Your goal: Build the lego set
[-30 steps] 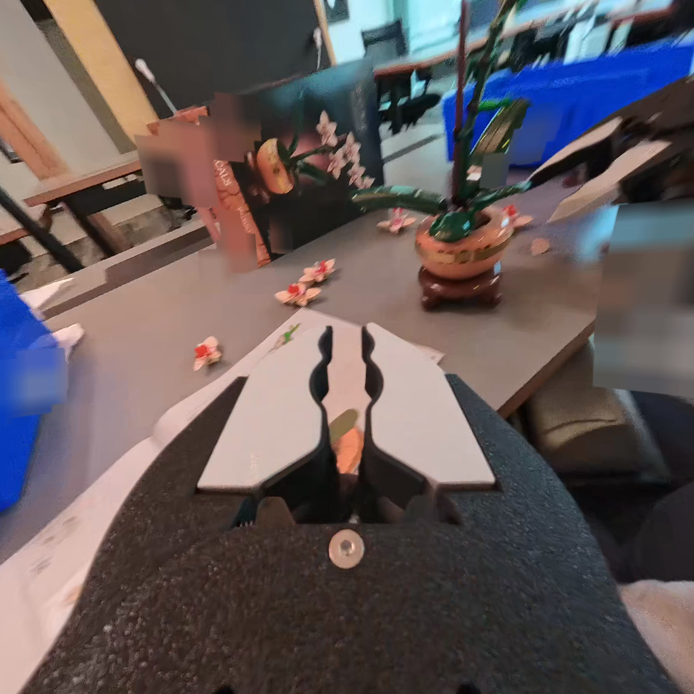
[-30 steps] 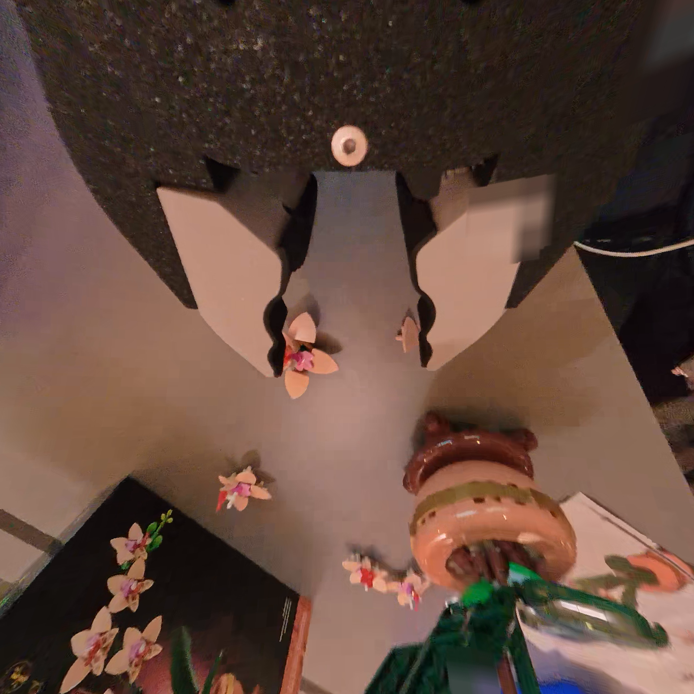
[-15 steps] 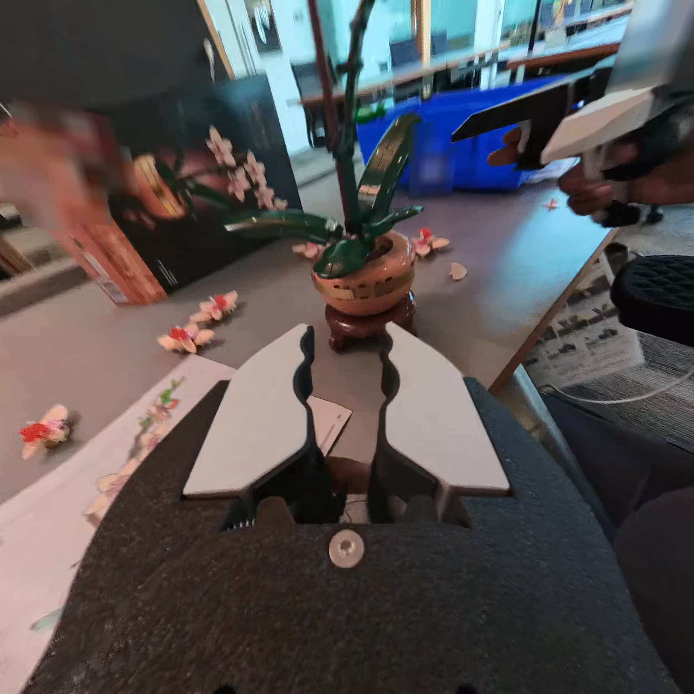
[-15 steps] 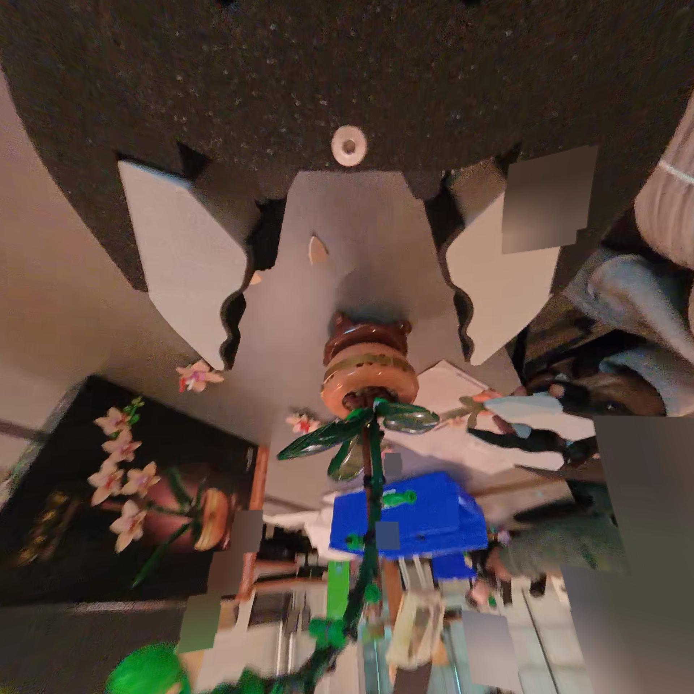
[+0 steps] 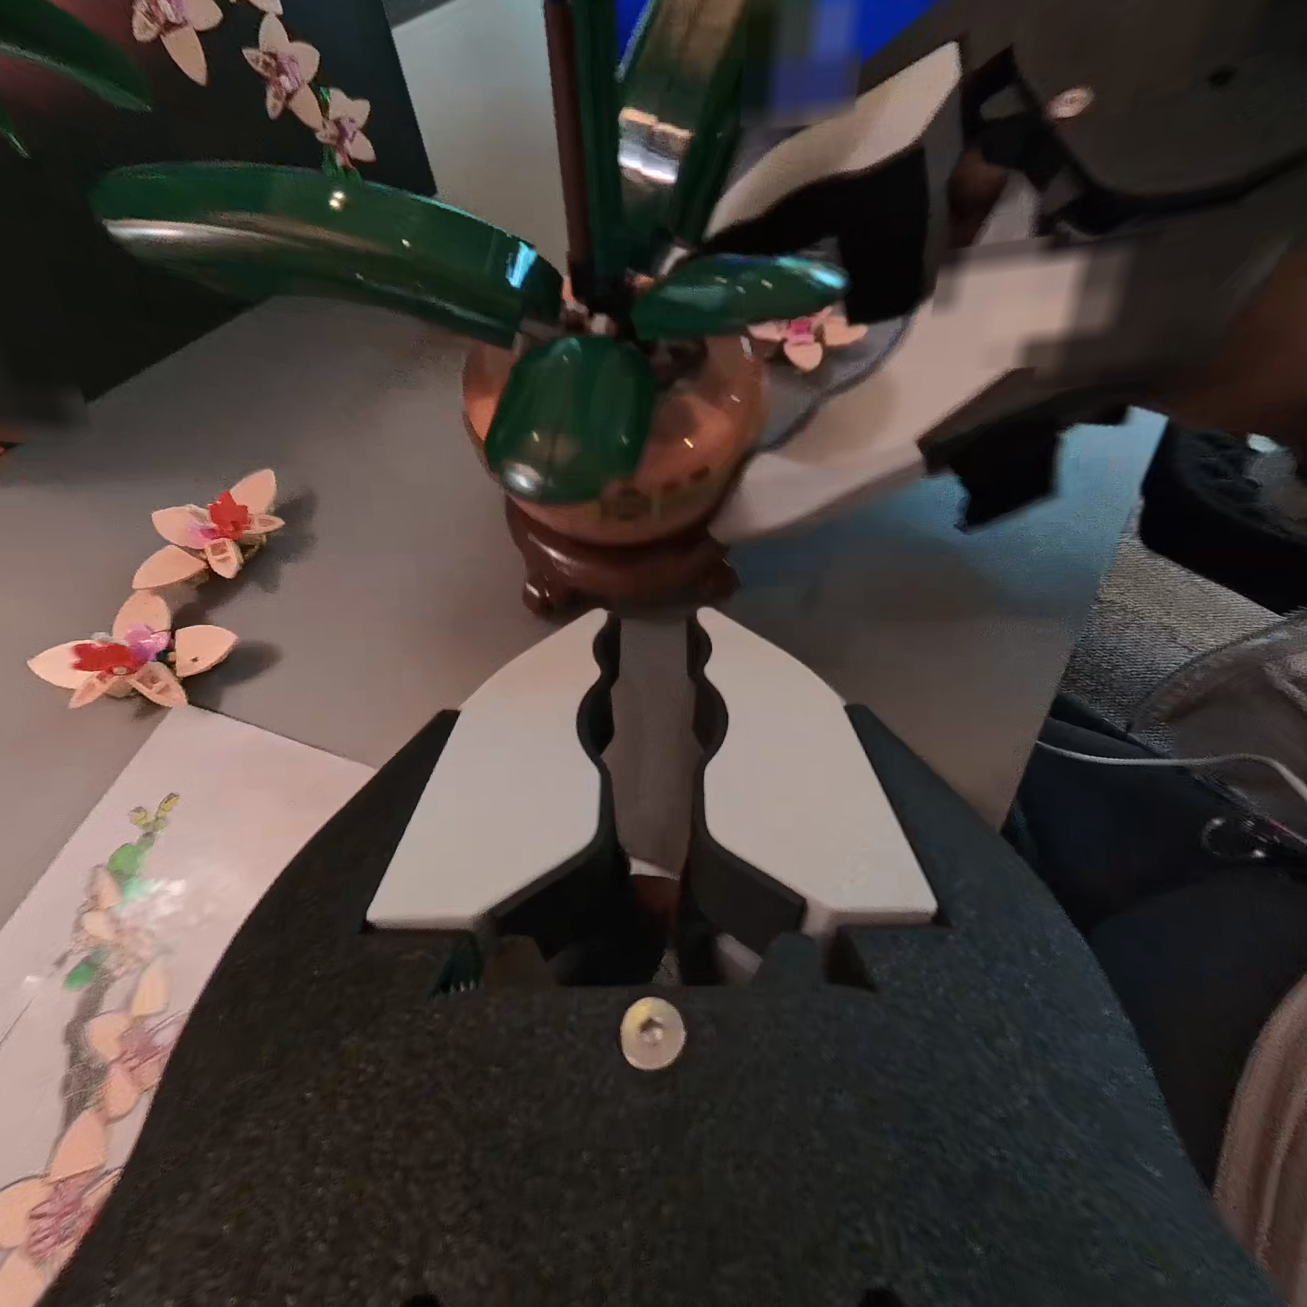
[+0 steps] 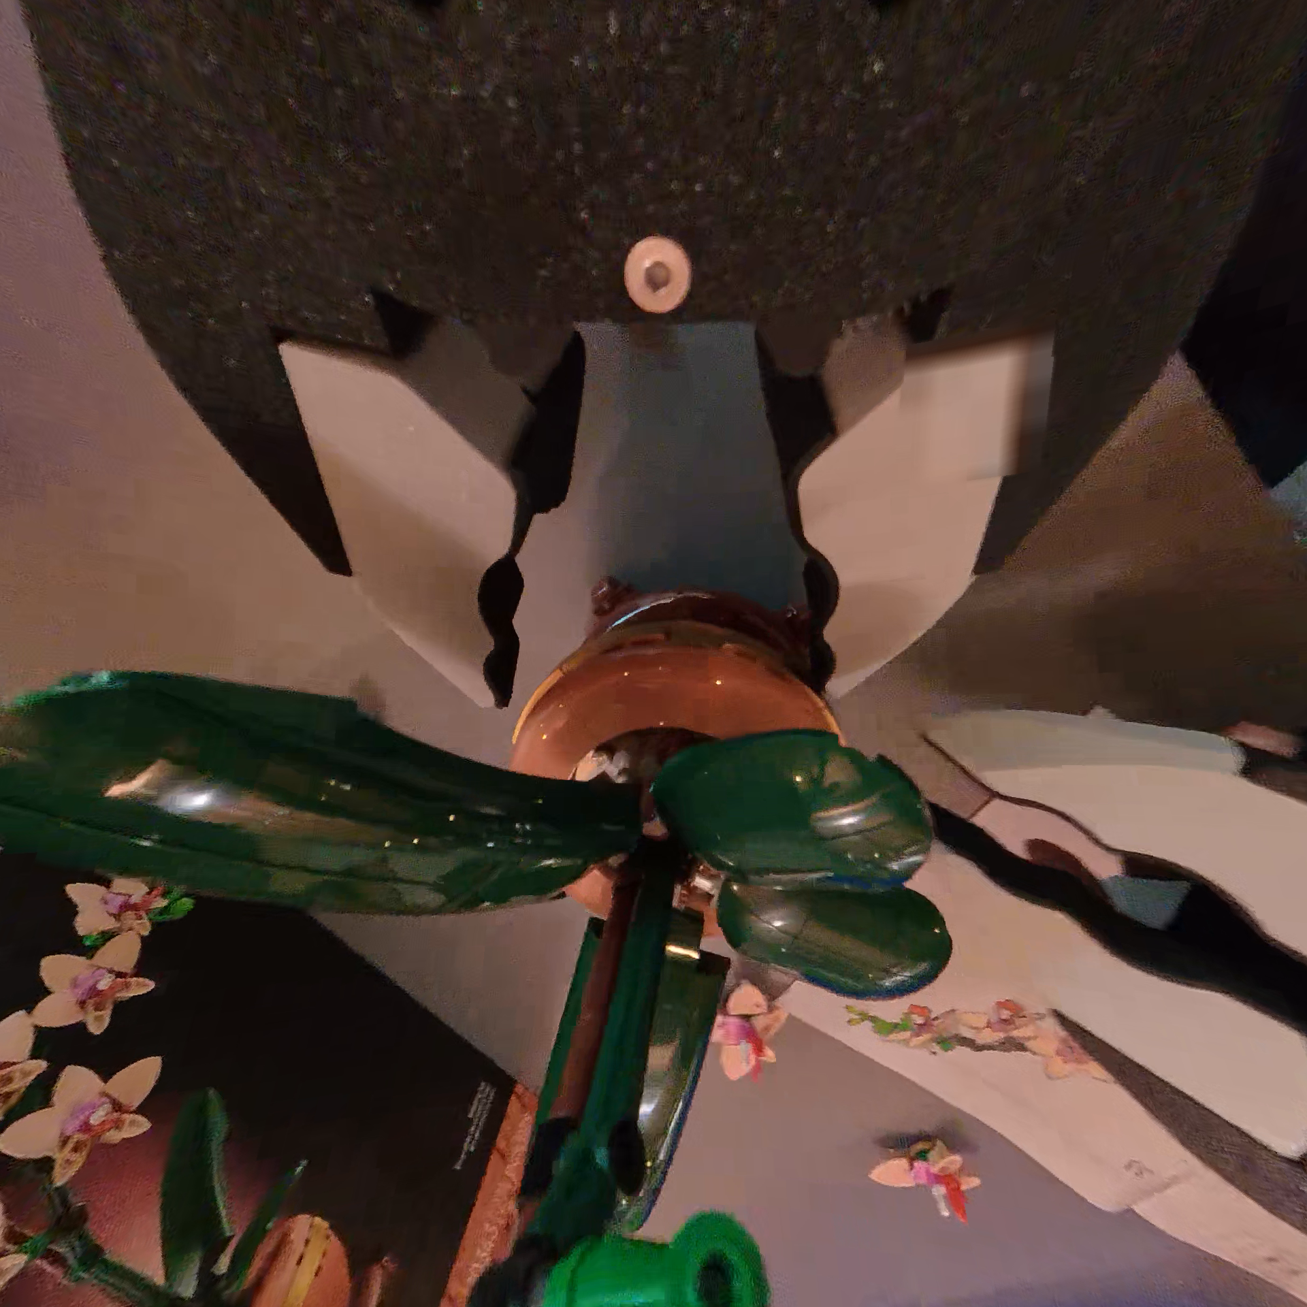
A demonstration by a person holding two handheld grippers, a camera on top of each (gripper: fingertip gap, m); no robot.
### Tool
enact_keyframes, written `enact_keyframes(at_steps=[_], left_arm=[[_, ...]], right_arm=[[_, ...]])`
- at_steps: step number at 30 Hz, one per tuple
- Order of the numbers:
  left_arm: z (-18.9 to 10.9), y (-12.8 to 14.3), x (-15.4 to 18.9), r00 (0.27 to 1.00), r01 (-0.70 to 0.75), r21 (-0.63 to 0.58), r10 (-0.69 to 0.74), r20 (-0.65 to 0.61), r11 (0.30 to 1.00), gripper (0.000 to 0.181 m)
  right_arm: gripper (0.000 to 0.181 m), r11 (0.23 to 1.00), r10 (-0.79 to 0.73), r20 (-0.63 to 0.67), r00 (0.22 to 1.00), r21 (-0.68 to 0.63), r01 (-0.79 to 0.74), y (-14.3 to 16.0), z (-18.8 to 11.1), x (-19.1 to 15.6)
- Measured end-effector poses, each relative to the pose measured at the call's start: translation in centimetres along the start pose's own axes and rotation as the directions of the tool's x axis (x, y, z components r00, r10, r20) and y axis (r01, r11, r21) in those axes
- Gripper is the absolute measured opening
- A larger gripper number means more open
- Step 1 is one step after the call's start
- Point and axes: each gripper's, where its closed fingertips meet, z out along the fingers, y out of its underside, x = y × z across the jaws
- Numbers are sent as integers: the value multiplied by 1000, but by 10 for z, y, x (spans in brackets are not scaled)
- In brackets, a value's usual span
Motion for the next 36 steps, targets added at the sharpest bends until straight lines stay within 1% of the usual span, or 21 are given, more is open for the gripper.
enact_keyframes(at_steps=[1,2,3,5,6,7,8,10,12,14,16,19,21,24,25,28,30,32,34,35,36], left_arm=[[-8,-1,-5,1000,-5,16,5,0,1000,16],[-20,-3,-16,999,-18,36,17,38,999,20],[-35,-3,-35,993,-42,49,36,111,998,23],[-74,4,-87,952,-97,20,86,294,995,31],[-94,10,-114,923,-112,-8,107,369,994,34],[-111,18,-139,904,-120,-38,125,408,992,38],[-124,28,-161,900,-114,-73,134,414,991,40],[-131,49,-186,939,-106,-129,142,312,986,37],[-126,64,-202,966,-109,-178,147,213,978,32],[-117,73,-220,949,-171,-247,227,220,954,26],[-105,80,-224,947,-210,-296,269,177,932,25],[-92,89,-222,963,-183,-330,237,130,926,25],[-87,85,-220,969,-179,-287,219,115,941,24],[-82,84,-223,971,-166,-270,205,122,948,19],[-79,84,-222,974,-162,-260,197,113,952,13],[-77,82,-220,978,-147,-240,177,109,960,9],[-79,73,-215,976,-154,-187,178,125,970,7],[-84,59,-200,975,-154,-127,172,138,980,7],[-86,36,-171,973,-178,-51,183,143,983,8],[-85,24,-152,972,-191,-12,191,137,981,7],[-81,14,-129,973,-200,22,196,121,980,7]], right_arm=[[78,1000,-4,-28,1000,-2,4,-2,4,11],[73,1000,-7,-50,999,-9,7,-4,9,21],[72,1000,-15,-57,998,-24,13,-4,12,28],[79,999,0,-31,1000,-32,-1,-4,10,31],[80,1000,16,9,1000,3,-16,-8,5,26],[79,998,36,37,999,52,-38,-11,-1,21],[76,992,50,69,996,109,-58,-16,-7,14],[73,974,80,95,992,204,-98,-23,-18,7],[71,961,73,115,991,258,-100,-30,-25,1],[68,955,62,95,994,285,-87,-37,-27,1],[67,952,51,91,995,297,-76,-42,-28,-1],[65,955,34,91,995,292,-60,-43,-26,-3],[65,959,22,75,997,282,-43,-42,-25,-2],[64,962,14,72,997,271,-33,-40,-26,-1],[64,962,15,74,997,270,-34,-40,-26,-1],[64,966,5,71,997,258,-23,-35,-30,-3],[64,971,-8,59,998,240,-7,-27,-36,-2],[64,974,-10,46,999,227,-1,-16,-47,3],[60,970,25,41,999,241,-34,-6,-66,13],[53,964,52,49,997,257,-63,-1,-78,20],[41,955,84,61,995,279,-98,4,-91,27]])
